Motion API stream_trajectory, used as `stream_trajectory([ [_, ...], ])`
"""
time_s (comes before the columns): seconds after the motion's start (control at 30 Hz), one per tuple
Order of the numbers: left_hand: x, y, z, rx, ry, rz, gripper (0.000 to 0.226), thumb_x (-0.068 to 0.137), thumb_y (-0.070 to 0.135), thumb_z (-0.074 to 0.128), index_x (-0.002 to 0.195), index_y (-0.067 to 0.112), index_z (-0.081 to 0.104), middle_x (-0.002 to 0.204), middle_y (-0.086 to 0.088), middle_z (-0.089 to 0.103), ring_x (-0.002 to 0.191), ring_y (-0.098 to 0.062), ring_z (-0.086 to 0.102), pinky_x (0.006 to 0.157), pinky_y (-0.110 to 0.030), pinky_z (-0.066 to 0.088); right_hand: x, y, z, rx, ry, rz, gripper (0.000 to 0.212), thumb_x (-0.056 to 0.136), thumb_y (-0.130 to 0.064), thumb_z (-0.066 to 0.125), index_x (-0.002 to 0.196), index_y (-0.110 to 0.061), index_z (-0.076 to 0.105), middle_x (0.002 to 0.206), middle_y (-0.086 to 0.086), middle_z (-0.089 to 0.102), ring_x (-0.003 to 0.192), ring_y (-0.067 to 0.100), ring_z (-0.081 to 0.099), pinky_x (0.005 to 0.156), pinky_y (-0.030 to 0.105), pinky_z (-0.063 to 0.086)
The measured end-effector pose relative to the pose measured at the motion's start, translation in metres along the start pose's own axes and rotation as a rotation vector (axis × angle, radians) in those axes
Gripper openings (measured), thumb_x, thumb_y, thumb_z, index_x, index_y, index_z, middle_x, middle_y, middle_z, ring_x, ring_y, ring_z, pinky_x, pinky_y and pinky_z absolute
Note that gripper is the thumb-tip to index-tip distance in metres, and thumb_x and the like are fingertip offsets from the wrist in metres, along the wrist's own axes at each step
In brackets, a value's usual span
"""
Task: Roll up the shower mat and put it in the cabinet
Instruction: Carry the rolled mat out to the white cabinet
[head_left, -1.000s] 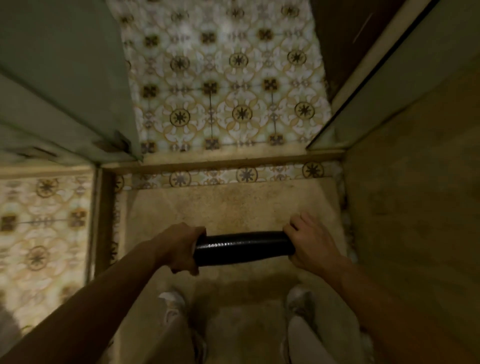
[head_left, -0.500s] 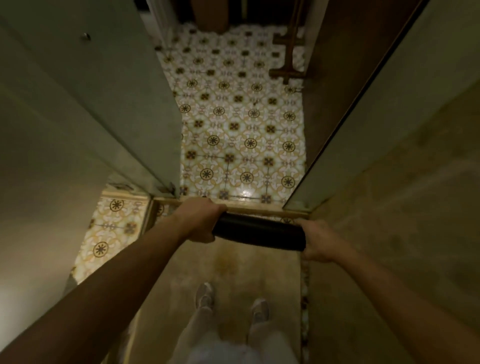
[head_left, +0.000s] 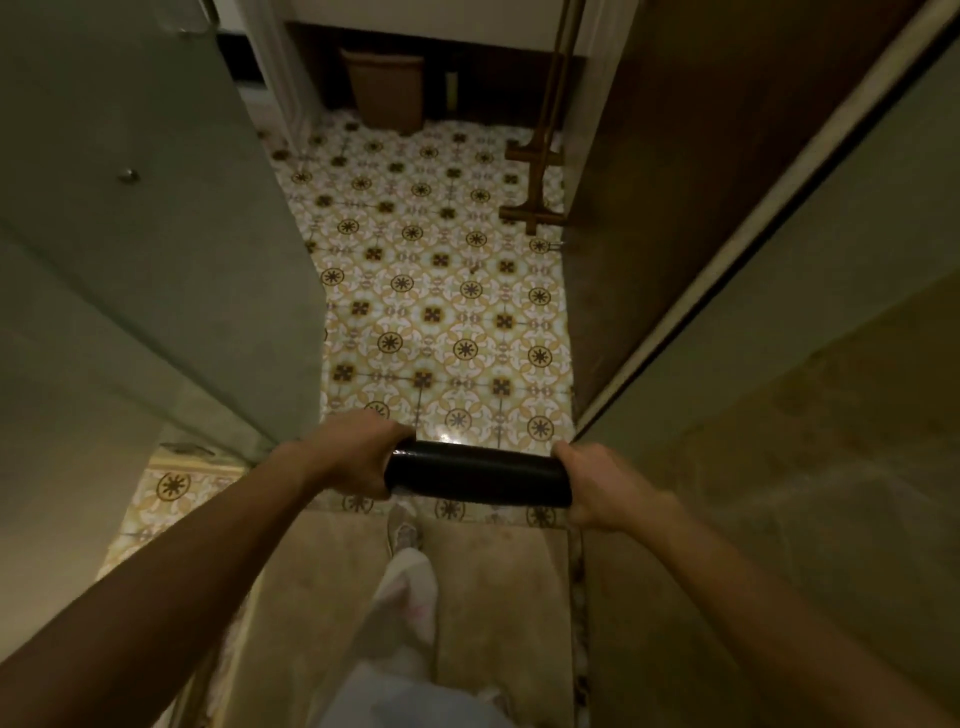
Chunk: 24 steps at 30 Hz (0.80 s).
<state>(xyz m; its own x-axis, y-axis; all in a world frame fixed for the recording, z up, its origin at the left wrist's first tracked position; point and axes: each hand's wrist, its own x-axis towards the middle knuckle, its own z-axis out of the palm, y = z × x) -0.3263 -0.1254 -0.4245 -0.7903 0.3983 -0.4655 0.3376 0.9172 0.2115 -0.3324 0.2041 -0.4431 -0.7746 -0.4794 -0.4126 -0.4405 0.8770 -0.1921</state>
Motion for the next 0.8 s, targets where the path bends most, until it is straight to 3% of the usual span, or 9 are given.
stream_trajectory([
  [0.1,0.028,-0.039,-0.033,0.124,0.123,0.038,0.042,0.061,0.041,0.070,0.100,0.038,0.056,0.077,0.013,0.062,0.068,-0.013,0.061,0.056,-0.026,0.042,0.054,0.004,-0.034,0.114,-0.198,0.075,0.070,0.047,-0.043,0.082,0.102,-0.030,0.040,0.097,0.000,0.057,0.084,0.020,0.058,0.063,0.033,0.051],
  [0.2,0.051,-0.066,-0.066,0.183,0.186,0.048,0.041,0.062,0.036,0.069,0.100,0.037,0.053,0.079,0.011,0.063,0.068,-0.016,0.062,0.055,-0.027,0.045,0.096,0.003,-0.065,0.213,-0.212,0.126,0.083,0.047,-0.040,0.084,0.116,-0.037,0.039,0.102,-0.004,0.059,0.088,0.017,0.060,0.065,0.030,0.054],
  [0.27,0.066,-0.092,-0.086,0.167,0.203,0.049,0.042,0.063,0.035,0.068,0.101,0.037,0.051,0.081,0.010,0.063,0.068,-0.016,0.062,0.057,-0.030,0.050,0.129,-0.001,-0.084,0.216,-0.198,0.147,0.091,0.045,-0.043,0.087,0.126,-0.034,0.045,0.108,-0.005,0.061,0.095,0.018,0.061,0.074,0.031,0.056],
  [0.33,0.081,-0.115,-0.103,0.148,0.183,0.031,0.043,0.064,0.035,0.067,0.102,0.037,0.049,0.082,0.007,0.064,0.070,-0.019,0.063,0.058,-0.033,0.053,0.157,-0.007,-0.101,0.153,-0.153,0.166,0.078,0.047,-0.044,0.089,0.115,-0.030,0.054,0.104,-0.004,0.064,0.092,0.018,0.063,0.074,0.032,0.056],
  [0.47,0.108,-0.149,-0.126,0.133,0.120,0.015,0.050,0.063,0.036,0.069,0.109,0.035,0.049,0.087,0.003,0.068,0.075,-0.023,0.065,0.062,-0.033,0.055,0.203,-0.013,-0.128,0.056,-0.049,0.200,0.058,0.060,-0.029,0.081,0.110,-0.024,0.052,0.100,0.003,0.064,0.085,0.022,0.063,0.071,0.034,0.058],
  [0.63,0.142,-0.186,-0.148,0.065,0.075,-0.018,0.055,0.064,0.033,0.073,0.113,0.034,0.048,0.093,0.003,0.068,0.080,-0.020,0.065,0.068,-0.037,0.059,0.249,-0.012,-0.155,-0.034,0.067,0.169,0.058,0.064,-0.023,0.080,0.112,-0.020,0.049,0.101,0.007,0.064,0.089,0.026,0.063,0.073,0.038,0.055],
  [0.8,0.198,-0.225,-0.178,0.089,0.102,-0.045,0.050,0.067,0.033,0.072,0.111,0.033,0.049,0.091,0.005,0.066,0.079,-0.018,0.064,0.067,-0.037,0.058,0.315,0.009,-0.182,-0.009,0.061,0.149,0.057,0.070,-0.022,0.077,0.117,-0.018,0.045,0.104,0.009,0.062,0.091,0.027,0.061,0.070,0.034,0.049],
])
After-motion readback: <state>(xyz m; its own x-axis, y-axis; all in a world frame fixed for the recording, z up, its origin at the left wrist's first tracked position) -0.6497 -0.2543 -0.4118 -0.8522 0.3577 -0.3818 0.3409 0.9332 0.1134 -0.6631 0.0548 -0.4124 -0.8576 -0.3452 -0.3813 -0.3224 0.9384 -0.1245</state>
